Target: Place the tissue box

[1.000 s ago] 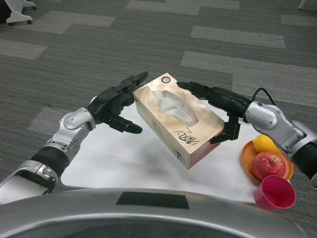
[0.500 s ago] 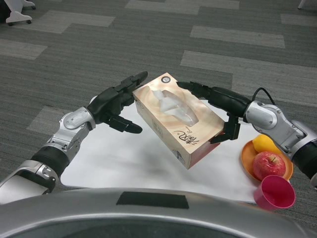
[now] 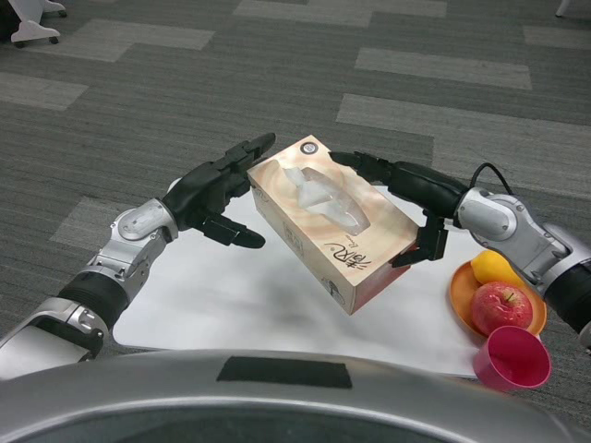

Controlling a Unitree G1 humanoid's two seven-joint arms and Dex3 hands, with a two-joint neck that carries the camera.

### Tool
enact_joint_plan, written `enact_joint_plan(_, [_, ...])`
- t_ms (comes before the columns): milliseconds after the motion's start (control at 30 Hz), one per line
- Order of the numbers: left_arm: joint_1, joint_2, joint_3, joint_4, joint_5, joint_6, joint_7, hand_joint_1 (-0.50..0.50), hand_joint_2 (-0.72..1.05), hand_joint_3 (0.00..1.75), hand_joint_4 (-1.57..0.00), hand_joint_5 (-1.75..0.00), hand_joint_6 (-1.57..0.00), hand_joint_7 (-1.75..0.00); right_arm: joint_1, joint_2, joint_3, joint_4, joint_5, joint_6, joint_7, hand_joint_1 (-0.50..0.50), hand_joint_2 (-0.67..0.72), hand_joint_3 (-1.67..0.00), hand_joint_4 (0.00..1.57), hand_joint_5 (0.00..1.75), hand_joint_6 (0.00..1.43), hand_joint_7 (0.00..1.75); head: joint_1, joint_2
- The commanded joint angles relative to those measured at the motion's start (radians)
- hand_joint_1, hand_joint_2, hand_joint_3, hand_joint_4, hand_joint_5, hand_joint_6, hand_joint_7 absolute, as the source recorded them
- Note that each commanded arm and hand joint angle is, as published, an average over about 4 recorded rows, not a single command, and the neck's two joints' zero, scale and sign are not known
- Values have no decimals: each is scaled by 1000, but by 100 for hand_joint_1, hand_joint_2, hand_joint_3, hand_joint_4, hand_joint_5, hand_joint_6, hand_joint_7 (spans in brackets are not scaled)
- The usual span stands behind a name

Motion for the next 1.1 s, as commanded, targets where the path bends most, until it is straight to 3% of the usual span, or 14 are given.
enact_joint_plan(33, [-9, -42, -43, -17, 31, -13, -70, 50, 60, 9, -22, 0, 0, 0, -59, 51, -14, -29, 40, -34, -47, -16, -48, -151, 21, 58, 0, 7, -1, 0])
enact_joint_plan(200, [-16, -42, -42, -9, 49, -13, -68, 50, 60, 9, -22, 0, 0, 0, -59, 57, -12, 5, 39, -40, -49, -16, -41, -151, 23, 56, 0, 7, -1, 0])
enact_joint_plan(333, [-27, -48, -37, 8, 92, -13, -64, 50, 60, 9, -22, 0, 0, 0, -60, 65, -6, 45, 36, -53, -51, -17, -46, -151, 23, 58, 0, 7, -3, -1])
enact_joint_plan(567, [-44, -67, -27, 51, 136, -13, -62, 50, 60, 9, -22, 0, 0, 0, -68, 79, 12, 104, 34, -65, -54, -17, -41, -151, 23, 58, 0, 7, -3, 2])
enact_joint_plan(967, [-93, -79, -30, 196, 157, -43, -57, 50, 60, 9, -22, 0, 0, 0, -78, 109, 45, 234, 9, -92, -61, -15, -41, -151, 23, 58, 0, 7, -3, 1])
enact_joint_plan(1100, [-122, -91, -40, 270, 171, -49, -46, 50, 60, 9, -22, 0, 0, 0, -87, 132, 87, 309, 1, -104, -74, -17, -41, -153, 25, 58, 0, 7, -8, 1])
